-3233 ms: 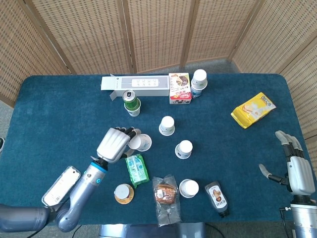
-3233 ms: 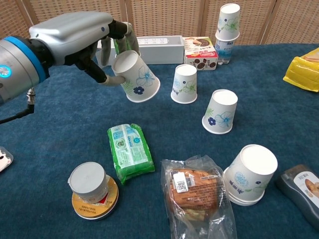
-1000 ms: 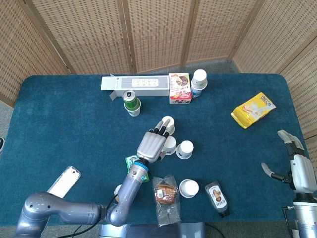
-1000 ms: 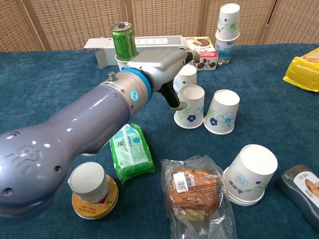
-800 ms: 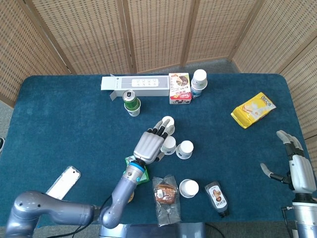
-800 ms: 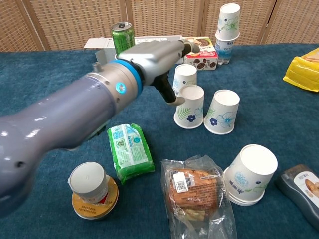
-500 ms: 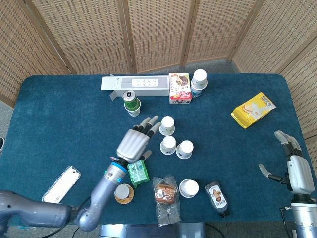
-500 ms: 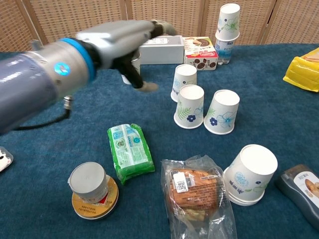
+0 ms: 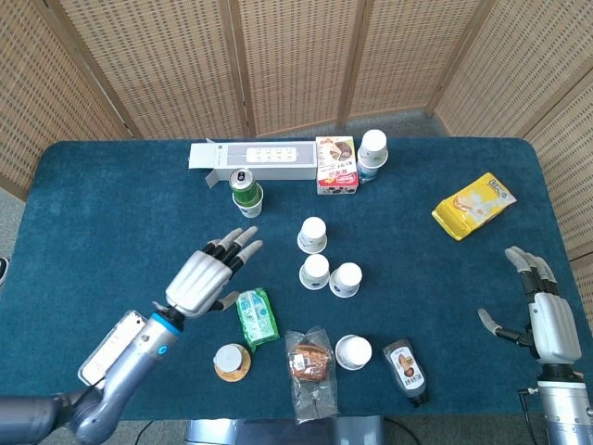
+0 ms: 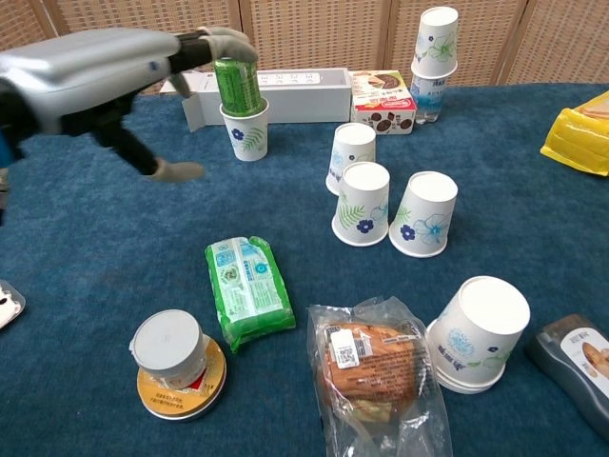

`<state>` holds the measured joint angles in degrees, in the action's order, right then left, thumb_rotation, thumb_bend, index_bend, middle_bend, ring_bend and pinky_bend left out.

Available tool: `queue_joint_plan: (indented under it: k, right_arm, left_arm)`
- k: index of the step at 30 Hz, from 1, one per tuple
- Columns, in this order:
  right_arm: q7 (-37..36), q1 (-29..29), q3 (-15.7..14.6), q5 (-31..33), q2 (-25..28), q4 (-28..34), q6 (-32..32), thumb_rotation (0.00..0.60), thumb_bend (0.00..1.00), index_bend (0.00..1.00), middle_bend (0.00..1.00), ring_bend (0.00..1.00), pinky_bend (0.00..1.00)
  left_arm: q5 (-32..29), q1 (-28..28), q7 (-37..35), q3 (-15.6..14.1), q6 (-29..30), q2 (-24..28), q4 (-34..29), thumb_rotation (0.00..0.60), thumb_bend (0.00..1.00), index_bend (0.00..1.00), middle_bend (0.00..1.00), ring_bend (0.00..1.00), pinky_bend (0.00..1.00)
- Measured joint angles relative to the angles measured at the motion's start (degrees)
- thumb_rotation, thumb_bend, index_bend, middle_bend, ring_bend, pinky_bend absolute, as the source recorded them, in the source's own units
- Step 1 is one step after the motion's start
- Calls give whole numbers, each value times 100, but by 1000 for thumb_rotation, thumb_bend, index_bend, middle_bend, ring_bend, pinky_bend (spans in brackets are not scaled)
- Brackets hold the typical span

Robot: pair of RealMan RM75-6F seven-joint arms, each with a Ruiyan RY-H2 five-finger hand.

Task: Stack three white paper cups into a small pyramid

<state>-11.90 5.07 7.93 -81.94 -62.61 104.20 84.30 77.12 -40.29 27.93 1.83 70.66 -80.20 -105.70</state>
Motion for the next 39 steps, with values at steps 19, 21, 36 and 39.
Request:
queue_joint_plan:
  k: [19, 21, 36, 39]
  right_arm:
    - [180, -3, -37, -66, -56, 46, 53, 600, 273, 91, 0, 0, 0]
    - [184, 2, -38, -60, -64, 41, 42, 600, 274, 91, 0, 0, 0]
    - [588, 27, -127, -141, -185, 6, 21, 600, 274, 91, 0, 0, 0]
    - [714, 38, -154, -166, -232, -19, 7, 600, 272, 91, 0, 0, 0]
  left_arm:
    - [1495, 1333, -1193, -927, 1066, 1568, 336, 600, 320, 38, 0, 0, 4]
    - [1533, 1555, -1407, -1009, 1248, 1717, 443, 600, 319, 38, 0, 0, 0]
    - [1170, 2787, -2396, -1224, 1867, 2493, 336, 600, 320, 55, 0, 0, 0]
    - [1224, 2874, -2491, -1216, 1903, 2608, 316, 600, 320, 61, 0, 0, 0]
